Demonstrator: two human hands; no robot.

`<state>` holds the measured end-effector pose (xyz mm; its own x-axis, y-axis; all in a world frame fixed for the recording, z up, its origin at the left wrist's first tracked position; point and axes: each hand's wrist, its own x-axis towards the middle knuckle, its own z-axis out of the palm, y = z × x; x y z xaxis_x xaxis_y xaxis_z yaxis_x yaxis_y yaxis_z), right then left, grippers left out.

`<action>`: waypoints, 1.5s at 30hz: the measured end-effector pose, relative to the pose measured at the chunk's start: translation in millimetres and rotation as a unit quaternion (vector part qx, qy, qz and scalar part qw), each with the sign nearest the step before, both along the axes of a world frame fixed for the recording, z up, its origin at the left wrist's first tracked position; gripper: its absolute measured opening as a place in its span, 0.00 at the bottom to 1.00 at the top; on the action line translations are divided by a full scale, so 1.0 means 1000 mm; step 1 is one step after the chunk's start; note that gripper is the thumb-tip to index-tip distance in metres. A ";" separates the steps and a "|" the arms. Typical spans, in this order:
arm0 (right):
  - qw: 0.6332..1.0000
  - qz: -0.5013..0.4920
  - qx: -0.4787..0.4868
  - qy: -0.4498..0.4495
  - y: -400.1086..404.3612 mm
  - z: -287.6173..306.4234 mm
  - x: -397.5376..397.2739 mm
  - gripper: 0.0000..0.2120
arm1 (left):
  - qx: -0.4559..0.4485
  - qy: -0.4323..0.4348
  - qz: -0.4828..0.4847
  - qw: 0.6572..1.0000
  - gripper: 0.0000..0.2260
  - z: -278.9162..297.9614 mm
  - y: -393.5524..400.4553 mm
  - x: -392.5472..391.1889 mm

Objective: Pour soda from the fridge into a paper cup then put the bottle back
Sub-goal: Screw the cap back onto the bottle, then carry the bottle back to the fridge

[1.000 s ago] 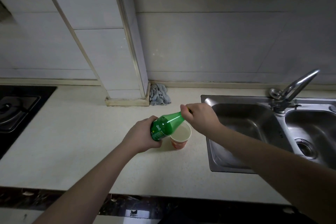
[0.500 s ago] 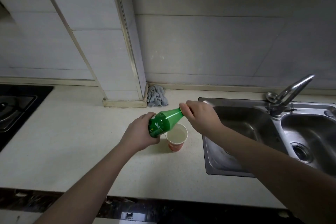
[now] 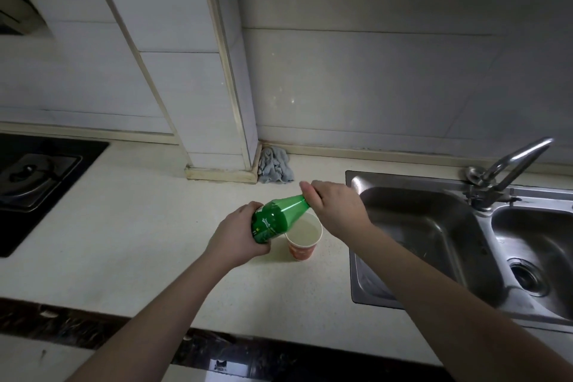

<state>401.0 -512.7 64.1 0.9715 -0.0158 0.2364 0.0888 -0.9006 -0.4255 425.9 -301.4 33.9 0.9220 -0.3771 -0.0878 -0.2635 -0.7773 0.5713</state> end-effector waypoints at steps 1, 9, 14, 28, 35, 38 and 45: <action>1.000 0.011 0.023 0.004 0.001 0.002 0.001 0.24 | -0.016 0.013 0.008 1.000 0.30 0.002 0.002 0.000; 0.998 0.060 0.036 -0.001 0.008 0.013 0.019 0.27 | -0.256 0.121 0.161 0.945 0.22 0.017 0.019 -0.004; 0.996 0.072 -0.049 0.003 0.023 0.013 0.030 0.33 | -0.338 0.123 0.193 0.913 0.26 0.031 0.028 -0.003; 0.978 0.166 -0.123 -0.003 0.145 0.043 0.045 0.28 | -0.375 0.029 0.313 0.872 0.22 0.072 0.152 -0.036; 0.959 0.244 -0.142 -0.008 0.252 0.059 0.031 0.26 | -0.369 -0.035 0.367 0.853 0.20 0.090 0.244 -0.078; 0.951 0.278 -0.136 -0.012 0.303 0.066 0.020 0.26 | -0.368 -0.058 0.388 0.843 0.20 0.096 0.286 -0.100; 0.924 0.361 -0.122 -0.034 0.425 0.078 -0.013 0.27 | -0.373 -0.091 0.421 0.821 0.27 0.113 0.393 -0.158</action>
<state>388.1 -88.1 142.5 0.6900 0.6931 0.2086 0.7238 -0.6640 -0.1878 267.5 91.3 147.3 0.8556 0.5157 0.0456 0.0549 -0.1779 0.9825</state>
